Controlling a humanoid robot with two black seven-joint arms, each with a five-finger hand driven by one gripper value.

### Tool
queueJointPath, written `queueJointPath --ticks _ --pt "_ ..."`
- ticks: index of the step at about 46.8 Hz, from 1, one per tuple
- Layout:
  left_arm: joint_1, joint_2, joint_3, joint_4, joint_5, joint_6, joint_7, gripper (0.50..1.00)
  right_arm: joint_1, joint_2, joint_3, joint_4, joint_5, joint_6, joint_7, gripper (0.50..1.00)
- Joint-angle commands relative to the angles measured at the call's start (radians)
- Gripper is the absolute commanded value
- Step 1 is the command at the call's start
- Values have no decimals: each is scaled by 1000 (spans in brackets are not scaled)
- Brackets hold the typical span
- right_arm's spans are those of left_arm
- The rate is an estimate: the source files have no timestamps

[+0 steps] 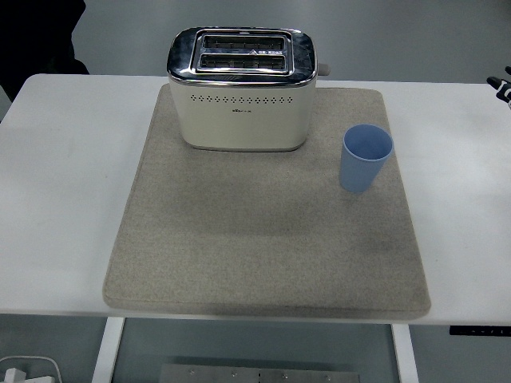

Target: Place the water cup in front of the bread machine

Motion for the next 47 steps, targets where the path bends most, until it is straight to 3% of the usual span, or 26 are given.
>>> queueJointPath --ticks 1,47 --pt "-2 0 0 6 -2 4 0 999 0 2 -1 0 -1 0 0 934" --pt "-2 0 0 6 -5 7 -8 999 -8 18 -3 0 -9 45 3 934"
